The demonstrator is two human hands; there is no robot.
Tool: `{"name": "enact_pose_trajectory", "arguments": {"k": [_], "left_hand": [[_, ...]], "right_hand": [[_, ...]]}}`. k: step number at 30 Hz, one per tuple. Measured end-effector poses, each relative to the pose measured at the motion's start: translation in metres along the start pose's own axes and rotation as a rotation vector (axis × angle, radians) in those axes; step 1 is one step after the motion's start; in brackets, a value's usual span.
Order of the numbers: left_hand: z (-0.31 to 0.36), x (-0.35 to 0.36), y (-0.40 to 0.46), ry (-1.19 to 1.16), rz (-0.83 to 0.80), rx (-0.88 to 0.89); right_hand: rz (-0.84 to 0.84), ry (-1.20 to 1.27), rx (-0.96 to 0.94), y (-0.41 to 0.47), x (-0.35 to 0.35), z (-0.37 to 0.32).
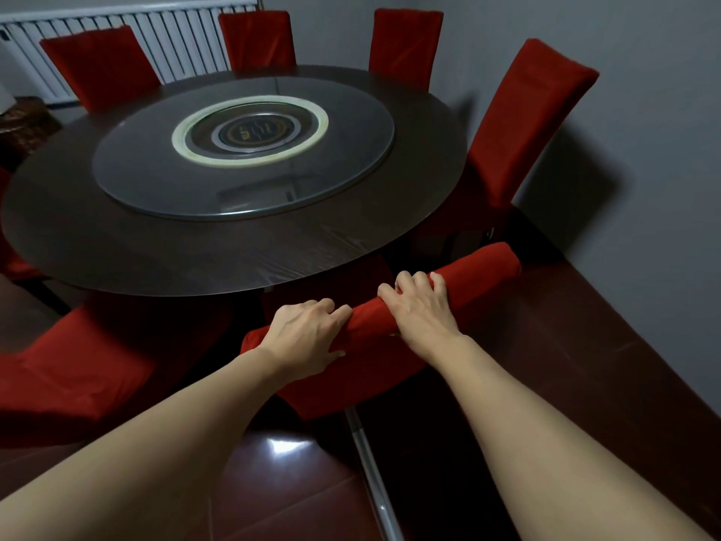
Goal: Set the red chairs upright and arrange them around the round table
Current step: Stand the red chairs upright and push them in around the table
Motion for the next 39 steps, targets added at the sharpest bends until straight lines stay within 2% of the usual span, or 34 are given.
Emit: {"name": "enact_pose_trajectory", "arguments": {"k": [7, 14, 19, 29, 39], "left_hand": [[0.001, -0.003, -0.004, 0.007, -0.019, -0.029], [-0.006, -0.005, 0.001, 0.075, -0.081, 0.018], [-0.022, -0.009, -0.006, 0.123, -0.124, -0.081], [-0.015, -0.013, -0.021, 0.017, -0.106, -0.221], [0.000, -0.044, -0.037, -0.148, -0.134, -0.333]], "right_hand": [[-0.005, -0.015, 0.038, -0.007, -0.003, -0.005], [0.018, -0.028, 0.080, -0.001, -0.006, -0.012], [0.001, 0.009, 0.050, 0.007, -0.006, -0.028], [-0.151, 0.012, -0.008, 0.006, -0.011, -0.024], [-0.138, 0.098, -0.023, -0.027, -0.054, -0.017]]}}
Point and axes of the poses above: each hand's wrist, its own y-axis towards the middle knuckle, its own x-axis out of the palm, z = x × y, the point moved 4 cm from there along y, towards the middle knuckle, and after that the axes turned 2 degrees about -x, right-handed, at the moved point
